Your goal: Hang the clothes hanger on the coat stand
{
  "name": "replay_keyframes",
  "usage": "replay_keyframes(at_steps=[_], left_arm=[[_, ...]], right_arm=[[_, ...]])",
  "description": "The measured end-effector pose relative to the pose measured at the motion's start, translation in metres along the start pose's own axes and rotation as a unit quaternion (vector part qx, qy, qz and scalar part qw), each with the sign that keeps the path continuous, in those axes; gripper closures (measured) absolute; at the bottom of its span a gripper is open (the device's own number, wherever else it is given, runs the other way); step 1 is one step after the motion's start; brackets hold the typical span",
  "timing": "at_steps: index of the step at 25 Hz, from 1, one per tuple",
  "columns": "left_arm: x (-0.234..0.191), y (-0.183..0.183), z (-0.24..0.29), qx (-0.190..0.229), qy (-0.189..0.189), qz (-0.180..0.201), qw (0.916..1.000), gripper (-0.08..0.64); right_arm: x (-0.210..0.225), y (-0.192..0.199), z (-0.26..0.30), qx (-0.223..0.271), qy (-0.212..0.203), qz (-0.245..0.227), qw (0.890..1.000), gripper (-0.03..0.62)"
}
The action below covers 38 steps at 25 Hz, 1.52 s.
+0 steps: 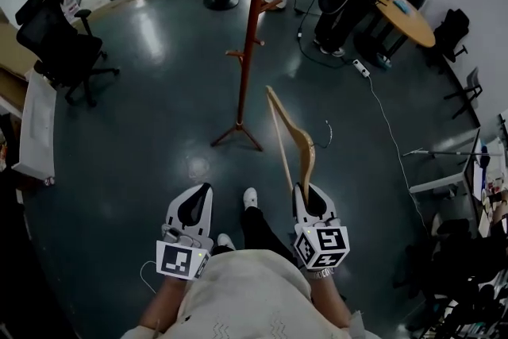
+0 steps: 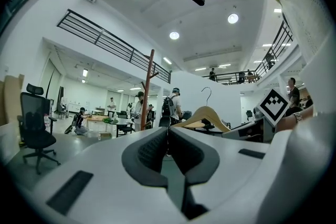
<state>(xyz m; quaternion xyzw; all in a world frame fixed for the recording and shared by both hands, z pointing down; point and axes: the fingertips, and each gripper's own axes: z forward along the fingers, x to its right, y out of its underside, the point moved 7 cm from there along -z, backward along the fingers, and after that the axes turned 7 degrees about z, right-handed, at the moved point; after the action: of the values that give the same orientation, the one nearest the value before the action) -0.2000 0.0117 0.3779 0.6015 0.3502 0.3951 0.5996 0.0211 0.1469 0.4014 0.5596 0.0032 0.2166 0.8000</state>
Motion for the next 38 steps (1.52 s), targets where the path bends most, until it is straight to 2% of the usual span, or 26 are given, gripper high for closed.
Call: replay_keyframes(at_steps=[13, 19, 27, 31, 38], left_arm=[[-0.043, 0.021, 0.103, -0.039, -0.016, -0.004, 0.9991, 0.546], [-0.043, 0.023, 0.158, -0.045, -0.011, -0.013, 0.9988, 0.546], [-0.047, 0.017, 0.223, -0.044, -0.023, -0.011, 0.9987, 0.546], [-0.05, 0.01, 0.238, -0.048, -0.042, -0.005, 0.9979, 0.546], [-0.064, 0.004, 0.248, -0.041, -0.099, -0.005, 0.9942, 0.546]], right_arm=[[0.045, -0.021, 0.111, -0.048, -0.011, 0.009, 0.999, 0.526], [0.077, -0.03, 0.153, -0.068, -0.007, 0.009, 0.998, 0.526], [0.118, -0.05, 0.205, -0.082, -0.015, 0.002, 0.997, 0.526], [0.131, -0.066, 0.229, -0.08, -0.028, 0.0, 0.996, 0.526], [0.134, -0.096, 0.275, -0.066, -0.061, -0.036, 0.995, 0.526]])
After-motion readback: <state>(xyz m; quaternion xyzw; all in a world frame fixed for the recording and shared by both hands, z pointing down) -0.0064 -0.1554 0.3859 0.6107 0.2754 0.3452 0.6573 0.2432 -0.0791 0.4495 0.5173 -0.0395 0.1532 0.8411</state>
